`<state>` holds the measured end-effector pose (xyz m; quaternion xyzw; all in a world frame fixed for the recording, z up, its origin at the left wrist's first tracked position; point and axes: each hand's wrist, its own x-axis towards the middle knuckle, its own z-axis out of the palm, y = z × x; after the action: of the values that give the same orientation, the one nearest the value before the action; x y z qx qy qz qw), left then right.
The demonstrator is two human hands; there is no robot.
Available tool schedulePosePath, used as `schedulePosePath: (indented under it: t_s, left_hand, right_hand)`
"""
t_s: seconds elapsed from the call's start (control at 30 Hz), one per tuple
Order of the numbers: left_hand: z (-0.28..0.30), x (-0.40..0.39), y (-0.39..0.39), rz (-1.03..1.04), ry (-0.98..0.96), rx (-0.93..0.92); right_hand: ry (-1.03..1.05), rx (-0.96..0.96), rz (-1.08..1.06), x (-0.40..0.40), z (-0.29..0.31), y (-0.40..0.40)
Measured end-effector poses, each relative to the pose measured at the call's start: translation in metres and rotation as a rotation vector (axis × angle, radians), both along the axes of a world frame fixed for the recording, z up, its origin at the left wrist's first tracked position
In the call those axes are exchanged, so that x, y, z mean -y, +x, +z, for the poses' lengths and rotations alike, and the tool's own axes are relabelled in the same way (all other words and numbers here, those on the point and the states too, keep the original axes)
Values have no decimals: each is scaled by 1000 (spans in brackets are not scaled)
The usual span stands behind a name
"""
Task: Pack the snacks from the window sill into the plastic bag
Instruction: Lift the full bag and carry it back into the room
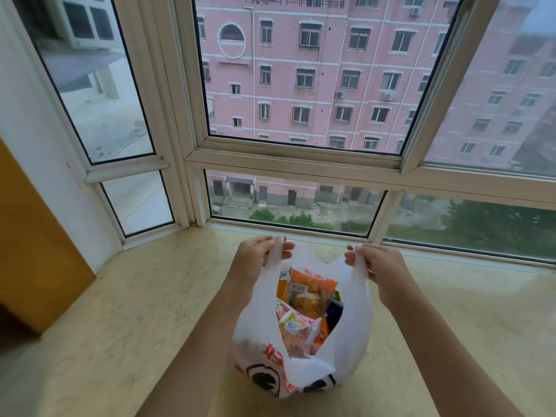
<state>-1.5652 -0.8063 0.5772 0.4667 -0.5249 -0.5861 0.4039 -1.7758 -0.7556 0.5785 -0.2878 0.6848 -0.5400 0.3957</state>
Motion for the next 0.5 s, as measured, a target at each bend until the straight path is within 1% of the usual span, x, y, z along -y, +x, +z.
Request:
schedulePosePath:
  t_s: [0.13, 0.27, 0.37, 0.5]
  left_hand:
    - [25, -26, 15, 169, 66, 12]
    - [42, -62, 34, 248, 79, -5]
    - [45, -86, 48, 310, 70, -33]
    - [45, -119, 65, 422, 92, -78]
  right_hand:
    - [-62, -21, 39, -22, 19, 19]
    - [-96, 4, 44, -50, 28, 38]
    - [-113, 23, 67, -70, 30, 48]
    - [-116, 50, 153, -91, 33, 61]
